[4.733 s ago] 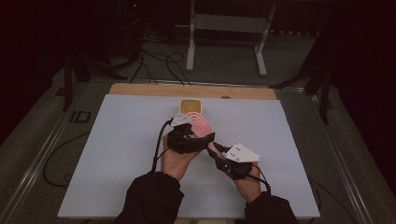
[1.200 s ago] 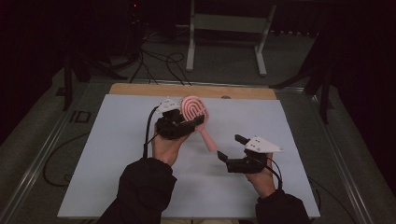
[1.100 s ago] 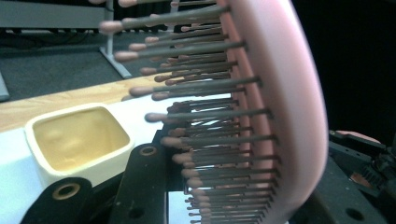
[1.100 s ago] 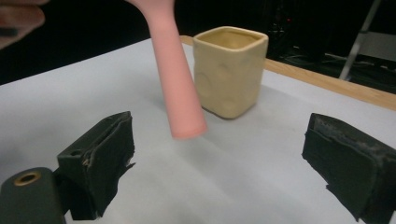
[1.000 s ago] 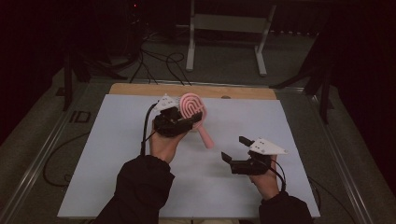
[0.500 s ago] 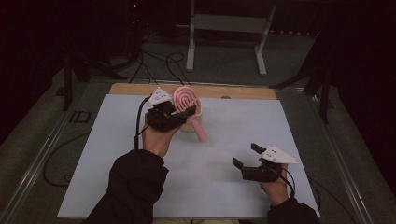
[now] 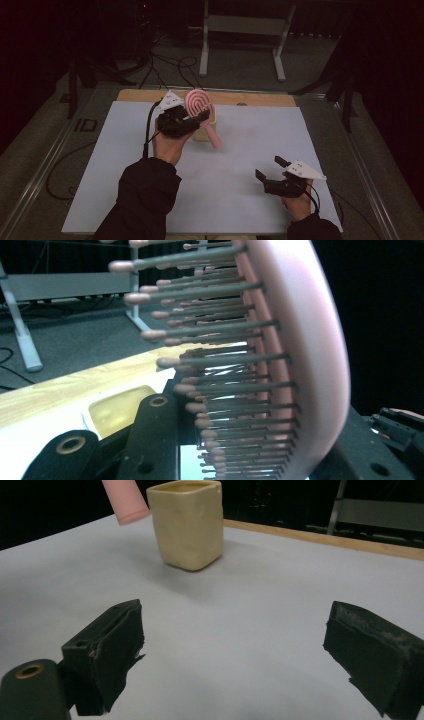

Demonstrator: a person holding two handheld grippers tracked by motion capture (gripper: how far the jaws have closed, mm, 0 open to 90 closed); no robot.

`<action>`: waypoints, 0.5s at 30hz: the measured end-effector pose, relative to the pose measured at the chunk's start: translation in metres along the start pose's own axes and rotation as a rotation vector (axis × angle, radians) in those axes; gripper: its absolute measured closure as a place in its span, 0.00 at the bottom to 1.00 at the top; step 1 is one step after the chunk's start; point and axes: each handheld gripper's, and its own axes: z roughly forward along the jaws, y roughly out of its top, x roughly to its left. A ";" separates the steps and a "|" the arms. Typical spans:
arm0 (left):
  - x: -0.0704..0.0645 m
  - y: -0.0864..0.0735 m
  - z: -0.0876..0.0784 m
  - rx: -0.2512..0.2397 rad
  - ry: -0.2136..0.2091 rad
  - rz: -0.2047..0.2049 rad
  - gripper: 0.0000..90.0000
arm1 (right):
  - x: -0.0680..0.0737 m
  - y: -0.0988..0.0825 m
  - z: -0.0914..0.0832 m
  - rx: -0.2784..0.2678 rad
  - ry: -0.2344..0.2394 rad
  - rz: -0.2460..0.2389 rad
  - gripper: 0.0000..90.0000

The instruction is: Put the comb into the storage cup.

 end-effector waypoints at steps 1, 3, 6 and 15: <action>0.001 0.002 0.000 0.002 0.007 0.003 0.71 | -0.001 -0.001 0.001 0.001 -0.004 0.009 0.10; 0.002 0.004 0.000 0.009 0.013 0.001 0.71 | -0.001 -0.001 0.001 0.000 -0.008 0.017 0.10; 0.004 0.005 0.000 0.008 0.020 0.000 0.71 | -0.001 -0.001 0.001 -0.002 -0.007 0.017 0.10; 0.004 0.014 0.001 0.006 0.028 0.022 0.71 | -0.003 -0.002 0.000 -0.007 -0.007 0.031 0.10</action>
